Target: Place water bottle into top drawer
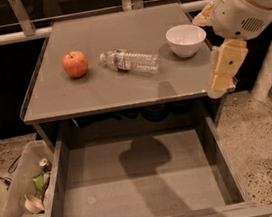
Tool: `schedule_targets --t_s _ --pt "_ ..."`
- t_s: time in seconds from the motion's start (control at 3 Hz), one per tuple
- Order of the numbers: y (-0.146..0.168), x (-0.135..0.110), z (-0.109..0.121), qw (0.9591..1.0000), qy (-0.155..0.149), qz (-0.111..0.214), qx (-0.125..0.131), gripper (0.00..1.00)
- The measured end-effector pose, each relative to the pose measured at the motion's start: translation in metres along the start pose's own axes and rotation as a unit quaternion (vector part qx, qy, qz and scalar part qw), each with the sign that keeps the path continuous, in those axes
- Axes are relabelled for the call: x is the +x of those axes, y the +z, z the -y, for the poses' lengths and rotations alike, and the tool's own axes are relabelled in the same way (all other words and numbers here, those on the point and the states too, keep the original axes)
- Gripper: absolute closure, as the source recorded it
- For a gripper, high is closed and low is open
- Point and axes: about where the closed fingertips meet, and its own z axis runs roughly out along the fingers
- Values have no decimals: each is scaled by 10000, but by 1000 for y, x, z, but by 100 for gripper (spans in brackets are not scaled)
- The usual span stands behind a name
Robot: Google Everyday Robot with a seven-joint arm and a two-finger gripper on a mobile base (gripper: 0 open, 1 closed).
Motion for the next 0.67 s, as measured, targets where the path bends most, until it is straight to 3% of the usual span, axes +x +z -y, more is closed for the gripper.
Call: schedule_targets --t_s 0.33,0.67 --pt "17 -17 21 9993 1 375 46 0" --pt "35 -27 48 9985 125 518 126 0"
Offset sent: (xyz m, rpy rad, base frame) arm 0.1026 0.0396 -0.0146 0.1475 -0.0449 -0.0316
